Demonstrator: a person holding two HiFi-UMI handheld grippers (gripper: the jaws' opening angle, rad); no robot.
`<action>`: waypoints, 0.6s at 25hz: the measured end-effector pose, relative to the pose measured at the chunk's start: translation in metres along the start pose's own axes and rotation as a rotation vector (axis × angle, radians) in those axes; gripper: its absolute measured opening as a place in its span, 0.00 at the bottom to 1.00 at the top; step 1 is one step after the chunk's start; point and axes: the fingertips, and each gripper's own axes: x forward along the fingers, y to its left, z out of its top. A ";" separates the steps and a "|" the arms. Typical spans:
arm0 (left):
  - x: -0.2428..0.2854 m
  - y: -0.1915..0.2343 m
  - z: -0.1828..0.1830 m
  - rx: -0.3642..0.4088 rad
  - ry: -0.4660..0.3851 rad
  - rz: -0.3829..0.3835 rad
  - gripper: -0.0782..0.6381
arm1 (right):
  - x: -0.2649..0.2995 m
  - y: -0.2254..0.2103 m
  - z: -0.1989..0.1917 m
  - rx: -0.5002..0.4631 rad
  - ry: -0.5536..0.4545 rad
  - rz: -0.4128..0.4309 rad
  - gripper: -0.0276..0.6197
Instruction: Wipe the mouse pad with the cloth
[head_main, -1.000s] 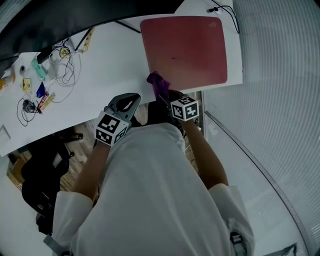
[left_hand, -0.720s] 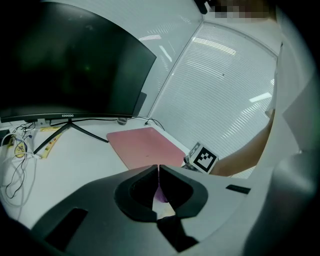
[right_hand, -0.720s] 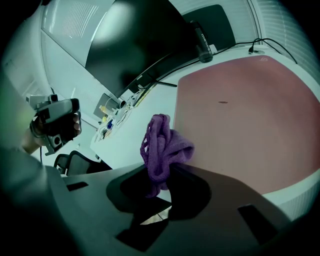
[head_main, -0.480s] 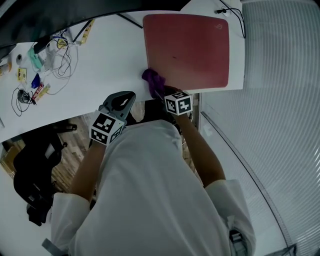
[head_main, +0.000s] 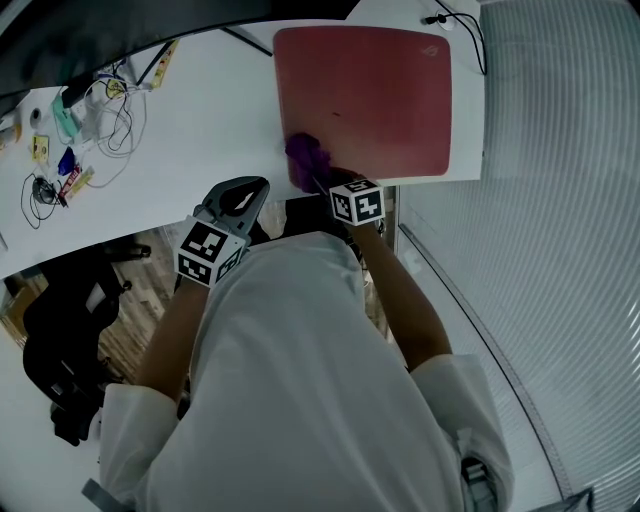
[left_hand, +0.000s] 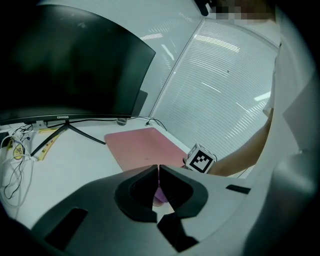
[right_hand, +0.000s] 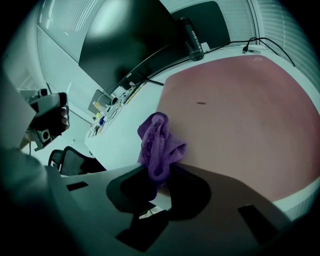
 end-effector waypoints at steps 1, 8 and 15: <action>0.003 -0.002 0.002 0.000 -0.001 0.002 0.14 | -0.002 -0.004 0.000 -0.001 0.000 -0.001 0.20; 0.023 -0.019 0.008 -0.008 0.002 0.009 0.14 | -0.019 -0.032 0.000 -0.013 -0.005 -0.010 0.20; 0.047 -0.033 0.016 -0.016 -0.002 0.009 0.14 | -0.040 -0.067 0.000 -0.010 -0.012 -0.035 0.20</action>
